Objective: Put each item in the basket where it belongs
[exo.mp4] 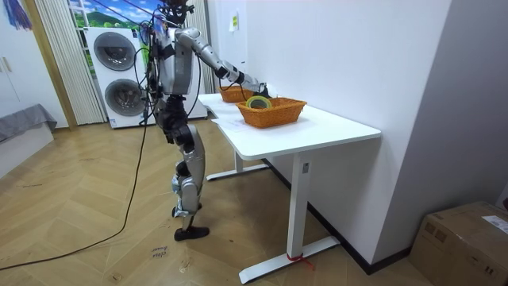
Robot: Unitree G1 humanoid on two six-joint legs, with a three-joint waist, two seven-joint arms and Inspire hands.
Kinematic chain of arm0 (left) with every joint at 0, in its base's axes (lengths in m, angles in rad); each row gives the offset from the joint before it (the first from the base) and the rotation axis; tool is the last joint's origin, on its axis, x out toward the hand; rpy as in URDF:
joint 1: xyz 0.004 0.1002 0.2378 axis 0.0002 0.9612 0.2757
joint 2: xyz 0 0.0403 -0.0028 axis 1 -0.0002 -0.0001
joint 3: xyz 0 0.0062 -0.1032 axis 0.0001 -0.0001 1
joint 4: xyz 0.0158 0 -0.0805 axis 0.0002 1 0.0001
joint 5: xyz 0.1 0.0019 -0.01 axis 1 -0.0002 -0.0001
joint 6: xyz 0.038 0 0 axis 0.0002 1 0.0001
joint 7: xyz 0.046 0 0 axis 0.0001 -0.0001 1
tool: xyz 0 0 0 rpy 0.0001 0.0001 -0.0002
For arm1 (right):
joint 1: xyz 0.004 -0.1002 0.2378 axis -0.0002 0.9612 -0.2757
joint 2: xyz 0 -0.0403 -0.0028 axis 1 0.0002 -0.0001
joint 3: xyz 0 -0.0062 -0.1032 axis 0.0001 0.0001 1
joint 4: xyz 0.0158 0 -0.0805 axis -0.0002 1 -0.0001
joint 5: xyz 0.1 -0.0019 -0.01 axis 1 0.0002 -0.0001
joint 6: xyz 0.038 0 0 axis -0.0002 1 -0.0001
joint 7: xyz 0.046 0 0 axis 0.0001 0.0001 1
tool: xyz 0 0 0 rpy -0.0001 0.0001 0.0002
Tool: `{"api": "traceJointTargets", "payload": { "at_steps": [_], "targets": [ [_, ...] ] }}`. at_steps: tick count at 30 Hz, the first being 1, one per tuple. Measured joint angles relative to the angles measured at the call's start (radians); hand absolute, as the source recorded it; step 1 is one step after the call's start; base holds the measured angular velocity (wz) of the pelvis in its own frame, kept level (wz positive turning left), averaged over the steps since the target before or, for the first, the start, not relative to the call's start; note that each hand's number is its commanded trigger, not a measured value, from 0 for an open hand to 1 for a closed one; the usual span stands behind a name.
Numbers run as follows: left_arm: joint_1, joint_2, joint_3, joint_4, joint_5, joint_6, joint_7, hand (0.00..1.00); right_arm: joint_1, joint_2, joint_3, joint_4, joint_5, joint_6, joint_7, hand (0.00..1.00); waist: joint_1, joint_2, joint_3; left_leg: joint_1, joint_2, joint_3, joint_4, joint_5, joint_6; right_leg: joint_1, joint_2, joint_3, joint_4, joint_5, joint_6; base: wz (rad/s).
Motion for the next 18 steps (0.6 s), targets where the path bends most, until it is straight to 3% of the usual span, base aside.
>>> {"api": "traceJointTargets", "payload": {
  "at_steps": [18],
  "targets": [
    [0.006, -0.001, -0.003, 0.007, -0.021, 0.003, 0.02, 0.0, 0.0, 0.012, -0.001, -0.003, 0.075, 0.0, -0.015, 0.0, 0.001, 0.008, -0.0013, 0.002, 0.0, -0.002, 0.002, 0.0, 0.0, 0.011, -0.001, -0.013, -0.005, 0.0, 0.0, 0.01]
  ]
}}
